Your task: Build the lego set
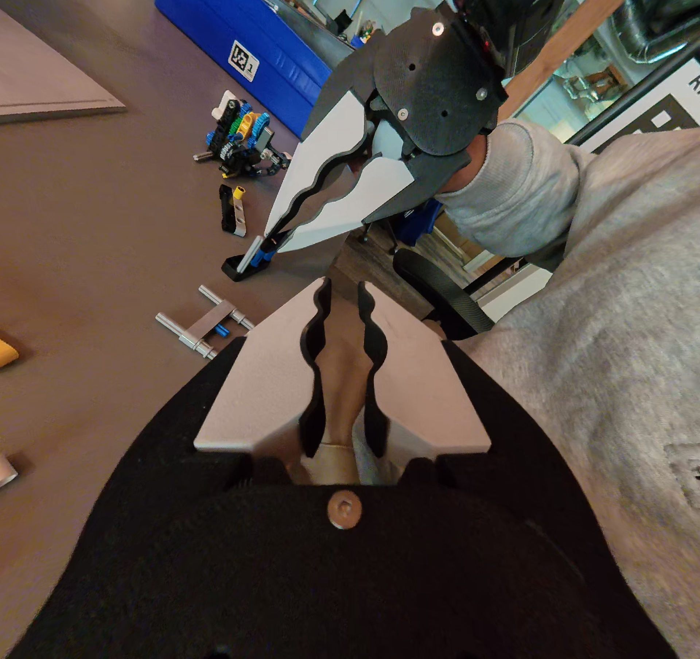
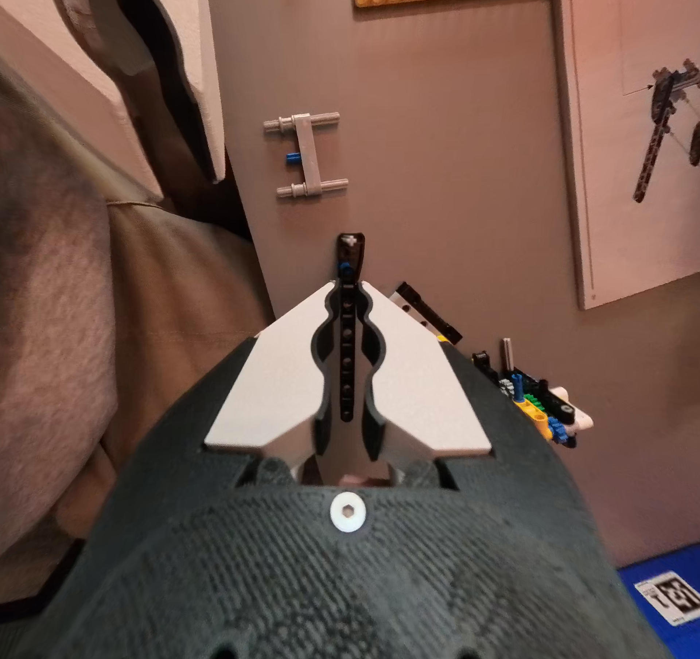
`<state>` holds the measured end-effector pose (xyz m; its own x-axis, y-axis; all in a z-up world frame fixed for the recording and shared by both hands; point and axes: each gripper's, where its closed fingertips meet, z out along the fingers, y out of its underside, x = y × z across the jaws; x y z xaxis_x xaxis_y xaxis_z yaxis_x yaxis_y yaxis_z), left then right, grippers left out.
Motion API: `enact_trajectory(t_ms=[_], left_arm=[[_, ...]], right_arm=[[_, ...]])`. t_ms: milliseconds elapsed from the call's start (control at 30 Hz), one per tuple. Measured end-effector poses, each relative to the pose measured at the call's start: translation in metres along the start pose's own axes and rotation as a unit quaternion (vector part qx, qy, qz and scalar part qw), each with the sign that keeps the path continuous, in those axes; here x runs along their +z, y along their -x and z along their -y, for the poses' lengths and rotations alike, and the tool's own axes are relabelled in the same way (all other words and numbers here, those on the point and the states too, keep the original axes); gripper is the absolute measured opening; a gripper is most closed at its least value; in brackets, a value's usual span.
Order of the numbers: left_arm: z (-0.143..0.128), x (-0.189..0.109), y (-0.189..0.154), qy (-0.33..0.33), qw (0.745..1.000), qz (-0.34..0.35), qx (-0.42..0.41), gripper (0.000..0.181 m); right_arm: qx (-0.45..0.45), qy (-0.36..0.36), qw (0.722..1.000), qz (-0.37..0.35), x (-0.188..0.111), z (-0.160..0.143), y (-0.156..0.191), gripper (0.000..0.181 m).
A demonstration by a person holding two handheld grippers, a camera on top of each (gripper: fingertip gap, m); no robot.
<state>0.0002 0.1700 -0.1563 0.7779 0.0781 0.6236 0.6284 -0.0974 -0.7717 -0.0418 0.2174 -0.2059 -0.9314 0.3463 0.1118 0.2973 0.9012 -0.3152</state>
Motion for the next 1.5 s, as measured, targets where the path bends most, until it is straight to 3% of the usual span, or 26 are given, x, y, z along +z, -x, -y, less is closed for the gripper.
enact_trajectory(t_ms=[567,700,767,833,1000,1233,1500], left_arm=[[-0.004,0.004,0.005,0.012,1.000,0.021,0.012,0.011],[0.010,0.003,0.027,-0.001,0.995,0.096,0.038,0.036],[0.018,0.006,0.027,0.010,0.993,0.100,0.064,0.049],[0.019,0.014,0.029,0.040,0.990,0.103,0.083,0.050],[0.011,0.035,0.042,0.130,0.977,0.112,0.127,0.035],[0.001,0.052,0.054,0.195,0.947,0.096,0.236,0.013],[-0.004,0.058,0.052,0.212,0.942,0.061,0.254,0.003]], right_arm=[[-0.002,0.001,1.000,0.022,0.001,-0.001,0.000,0.007],[-0.010,0.019,0.999,0.027,0.001,-0.001,0.000,0.007],[-0.013,0.026,0.999,0.031,0.001,-0.001,0.000,0.006],[-0.018,0.031,0.999,0.035,0.001,-0.001,0.000,0.006],[-0.020,0.031,0.998,0.042,0.002,-0.001,0.000,0.007],[-0.022,0.020,0.999,0.045,0.001,-0.001,0.001,0.007],[-0.029,0.018,0.998,0.046,0.001,-0.001,0.000,0.007]])
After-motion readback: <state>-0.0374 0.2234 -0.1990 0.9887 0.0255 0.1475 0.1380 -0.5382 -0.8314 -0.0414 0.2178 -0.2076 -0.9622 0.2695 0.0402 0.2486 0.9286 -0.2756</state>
